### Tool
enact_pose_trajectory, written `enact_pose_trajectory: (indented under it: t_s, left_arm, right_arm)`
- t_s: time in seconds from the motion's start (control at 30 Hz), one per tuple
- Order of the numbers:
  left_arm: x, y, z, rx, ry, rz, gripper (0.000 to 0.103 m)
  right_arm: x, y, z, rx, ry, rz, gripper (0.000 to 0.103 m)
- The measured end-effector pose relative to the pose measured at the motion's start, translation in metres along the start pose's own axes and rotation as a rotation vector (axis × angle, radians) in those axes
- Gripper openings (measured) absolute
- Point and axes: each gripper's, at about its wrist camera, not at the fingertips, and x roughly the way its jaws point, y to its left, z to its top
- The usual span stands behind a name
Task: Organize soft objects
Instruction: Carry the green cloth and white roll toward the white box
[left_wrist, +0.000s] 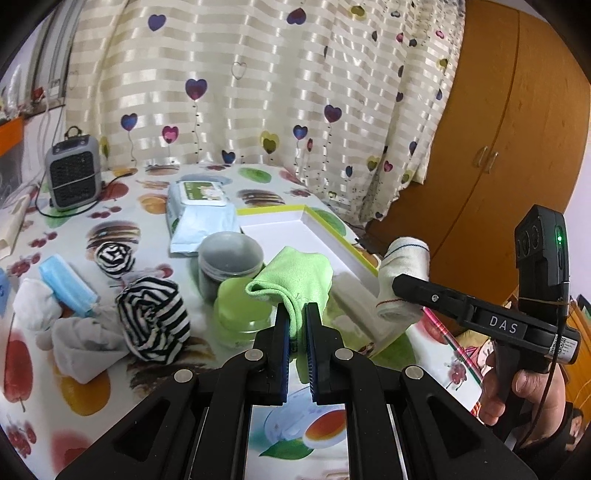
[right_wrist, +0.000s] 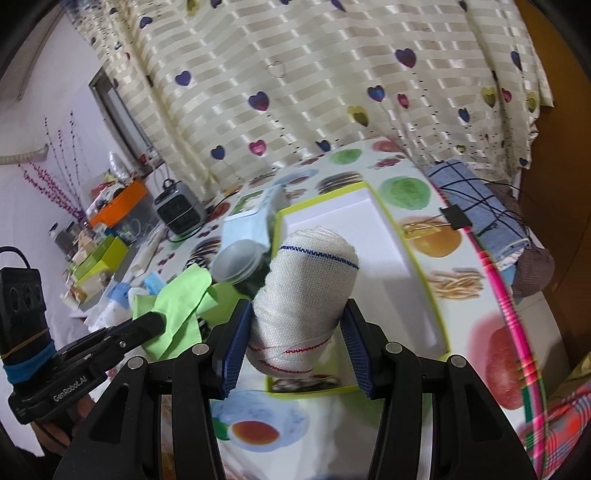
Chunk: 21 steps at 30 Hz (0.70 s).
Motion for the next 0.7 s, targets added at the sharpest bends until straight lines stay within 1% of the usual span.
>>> enact_pose_trajectory:
  t_s: [0.17,0.37,0.57,0.7]
  left_arm:
    - [0.010,-0.006,0.002,0.005,0.010,-0.016,0.008]
    - [0.020,-0.006,0.004,0.002,0.023,-0.023,0.008]
    - [0.029,-0.004,0.005,-0.001,0.037,-0.021,0.008]
    - [0.033,-0.003,0.006,-0.001,0.044,-0.022,0.008]
  right_arm:
    - [0.004,-0.015,0.001,0.011,0.010,-0.042,0.050]
    - [0.022,-0.028,-0.002,0.015,0.062,-0.092,0.050]
    - [0.039,-0.033,-0.009,0.027,0.129,-0.106,0.051]
    - [0.039,-0.033,-0.009,0.006,0.136,-0.122,0.052]
